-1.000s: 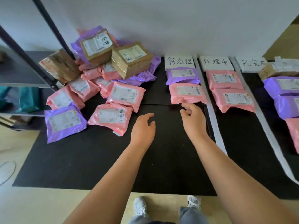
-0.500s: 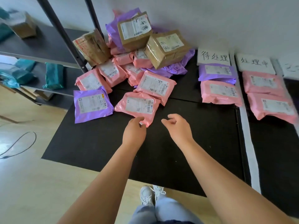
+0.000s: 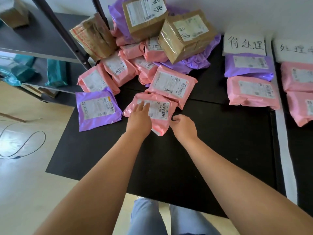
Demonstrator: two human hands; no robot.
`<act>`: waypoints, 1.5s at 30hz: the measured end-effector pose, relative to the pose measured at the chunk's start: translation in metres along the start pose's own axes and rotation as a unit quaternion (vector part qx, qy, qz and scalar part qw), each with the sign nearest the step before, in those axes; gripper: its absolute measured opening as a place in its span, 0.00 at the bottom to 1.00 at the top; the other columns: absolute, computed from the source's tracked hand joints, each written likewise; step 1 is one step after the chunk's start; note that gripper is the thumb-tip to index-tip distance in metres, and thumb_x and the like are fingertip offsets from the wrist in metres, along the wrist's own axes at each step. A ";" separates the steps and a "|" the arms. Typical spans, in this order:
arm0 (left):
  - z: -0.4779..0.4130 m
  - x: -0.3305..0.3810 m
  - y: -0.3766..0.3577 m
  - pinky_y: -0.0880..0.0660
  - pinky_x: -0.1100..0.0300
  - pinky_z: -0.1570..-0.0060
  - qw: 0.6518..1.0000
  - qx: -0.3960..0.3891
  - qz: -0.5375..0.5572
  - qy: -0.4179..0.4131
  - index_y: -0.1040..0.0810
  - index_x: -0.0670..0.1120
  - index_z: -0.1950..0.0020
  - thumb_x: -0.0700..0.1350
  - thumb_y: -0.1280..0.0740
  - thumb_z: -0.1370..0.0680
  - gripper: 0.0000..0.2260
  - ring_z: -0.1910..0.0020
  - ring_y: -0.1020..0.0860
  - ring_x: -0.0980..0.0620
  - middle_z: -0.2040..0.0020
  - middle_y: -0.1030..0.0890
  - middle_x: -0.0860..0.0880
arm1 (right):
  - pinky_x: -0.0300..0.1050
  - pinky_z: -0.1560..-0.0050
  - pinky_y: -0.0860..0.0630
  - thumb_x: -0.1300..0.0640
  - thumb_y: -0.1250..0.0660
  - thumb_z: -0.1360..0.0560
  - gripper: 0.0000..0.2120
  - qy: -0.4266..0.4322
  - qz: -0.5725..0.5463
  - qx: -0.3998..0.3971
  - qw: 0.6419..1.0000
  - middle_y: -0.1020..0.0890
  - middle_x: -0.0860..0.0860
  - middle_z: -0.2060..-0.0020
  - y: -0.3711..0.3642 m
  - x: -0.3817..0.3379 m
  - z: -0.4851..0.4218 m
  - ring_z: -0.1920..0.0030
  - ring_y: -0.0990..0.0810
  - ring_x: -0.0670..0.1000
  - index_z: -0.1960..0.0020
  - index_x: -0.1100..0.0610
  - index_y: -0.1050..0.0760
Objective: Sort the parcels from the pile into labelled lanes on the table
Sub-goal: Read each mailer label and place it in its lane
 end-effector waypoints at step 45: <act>0.097 0.056 0.152 0.25 0.55 0.61 0.916 0.049 0.380 -0.117 0.15 0.53 0.60 0.50 0.29 0.22 0.07 0.65 0.23 0.57 0.64 0.17 0.51 | 0.44 0.46 0.24 0.61 0.32 0.21 0.11 0.212 -0.017 0.372 0.904 0.19 0.50 0.47 0.160 -0.102 0.147 0.47 0.22 0.47 0.39 0.55 0.19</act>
Point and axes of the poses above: each hand's wrist, its own z-axis away from the middle knuckle, its own y-axis out of the back of the hand, x = y × z, the point moved 5 cm from there along -z, towards the middle knuckle
